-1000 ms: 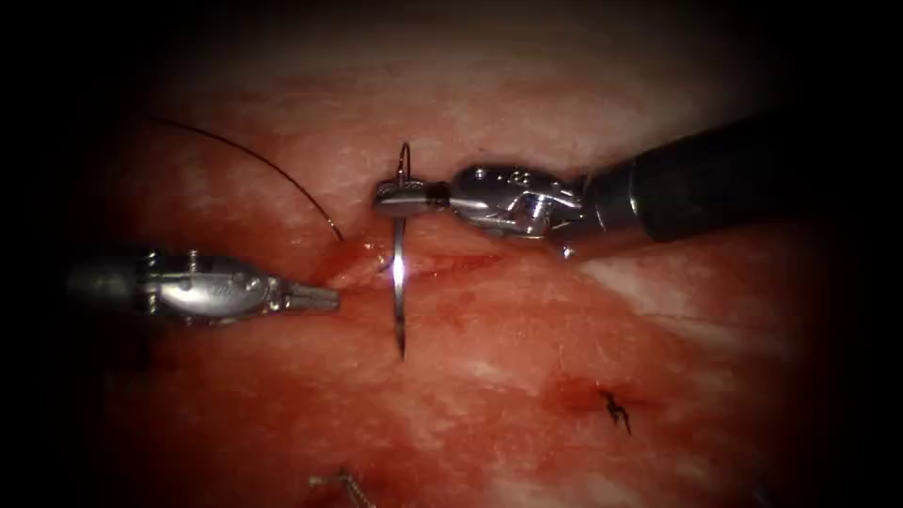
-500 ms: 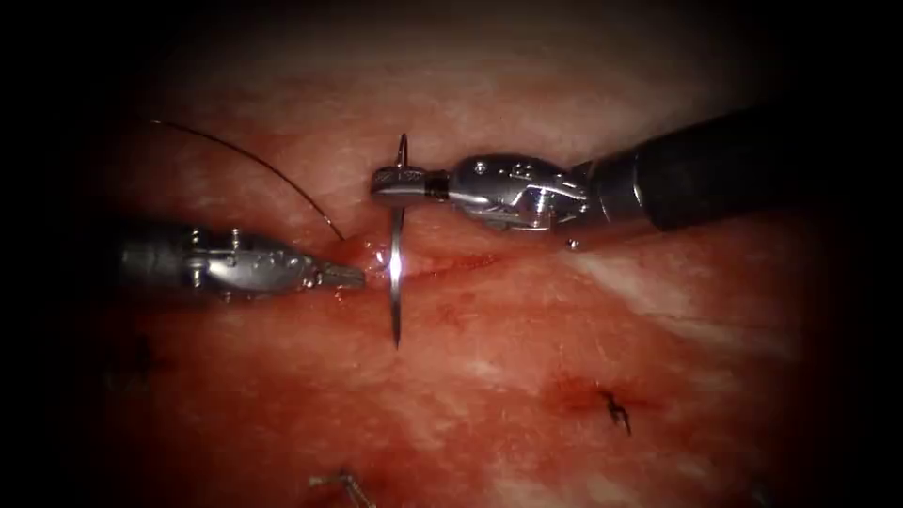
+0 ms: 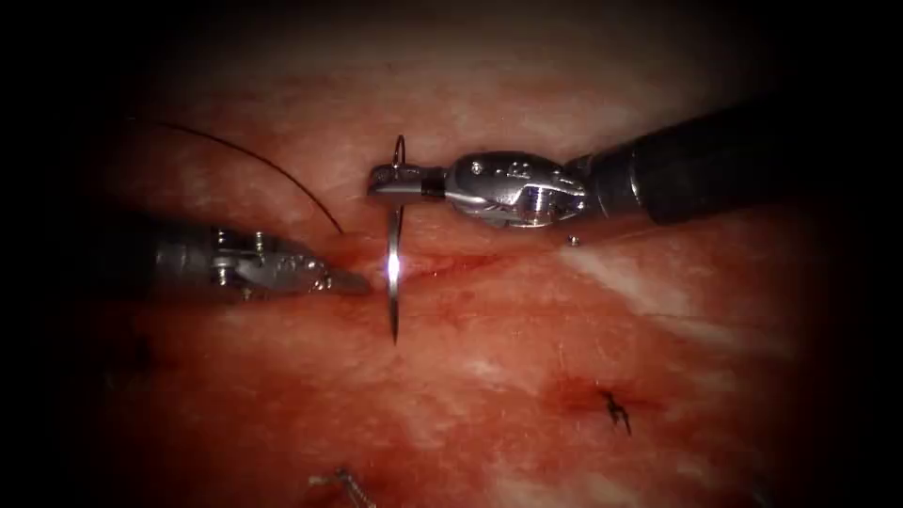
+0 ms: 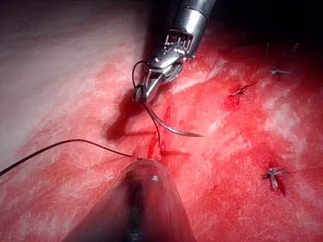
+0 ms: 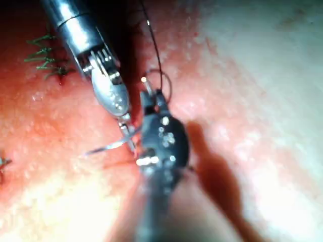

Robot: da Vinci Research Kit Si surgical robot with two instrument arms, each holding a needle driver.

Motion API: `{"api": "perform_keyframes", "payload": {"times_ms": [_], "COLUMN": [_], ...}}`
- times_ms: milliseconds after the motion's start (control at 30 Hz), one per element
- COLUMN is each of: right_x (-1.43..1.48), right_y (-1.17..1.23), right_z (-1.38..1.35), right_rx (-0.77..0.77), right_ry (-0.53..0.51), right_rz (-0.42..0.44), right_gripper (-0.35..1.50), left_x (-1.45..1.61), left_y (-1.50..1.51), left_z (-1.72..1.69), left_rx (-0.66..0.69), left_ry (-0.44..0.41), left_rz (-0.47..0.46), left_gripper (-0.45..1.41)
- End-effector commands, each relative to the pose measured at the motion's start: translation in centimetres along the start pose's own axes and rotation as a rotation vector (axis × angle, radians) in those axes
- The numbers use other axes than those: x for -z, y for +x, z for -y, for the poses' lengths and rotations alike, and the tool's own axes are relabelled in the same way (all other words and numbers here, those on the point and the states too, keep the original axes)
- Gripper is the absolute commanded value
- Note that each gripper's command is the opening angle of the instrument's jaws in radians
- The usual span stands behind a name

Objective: Wound Closure

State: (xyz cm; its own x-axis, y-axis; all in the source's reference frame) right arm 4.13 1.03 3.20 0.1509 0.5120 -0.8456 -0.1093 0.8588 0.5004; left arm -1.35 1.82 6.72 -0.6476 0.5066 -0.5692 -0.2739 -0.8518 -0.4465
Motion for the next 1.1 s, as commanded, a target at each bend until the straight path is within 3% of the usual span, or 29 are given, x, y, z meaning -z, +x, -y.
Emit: {"api": "perform_keyframes", "payload": {"times_ms": [33, 333, 533, 933, 1100], "right_x": [-0.07, -0.2, -0.32, -0.54, -0.53], "right_y": [-0.05, -0.09, -0.18, -0.38, -0.49], "right_z": [0.01, -0.09, -0.14, -0.27, -0.26], "right_rx": [0.01, 0.112, 0.167, 0.236, 0.287], "right_ry": [0.0, -0.01, -0.022, -0.042, -0.041], "right_rz": [0.0, -0.003, -0.002, 0.001, -0.001], "right_gripper": [-0.35, -0.35, -0.35, -0.35, -0.35], "left_x": [-0.1, -0.35, -0.41, -0.25, -0.04], "left_y": [-0.04, -0.27, -0.35, -0.23, -0.17], "left_z": [-0.03, -0.02, -0.08, -0.28, -0.29], "left_rx": [0.005, 0.022, 0.025, 0.021, 0.02], "left_ry": [-0.01, -0.099, -0.142, -0.184, -0.191], "left_rz": [0.011, 0.185, 0.24, 0.238, 0.221], "left_gripper": [-0.45, -0.45, -0.45, -0.45, -0.45]}}
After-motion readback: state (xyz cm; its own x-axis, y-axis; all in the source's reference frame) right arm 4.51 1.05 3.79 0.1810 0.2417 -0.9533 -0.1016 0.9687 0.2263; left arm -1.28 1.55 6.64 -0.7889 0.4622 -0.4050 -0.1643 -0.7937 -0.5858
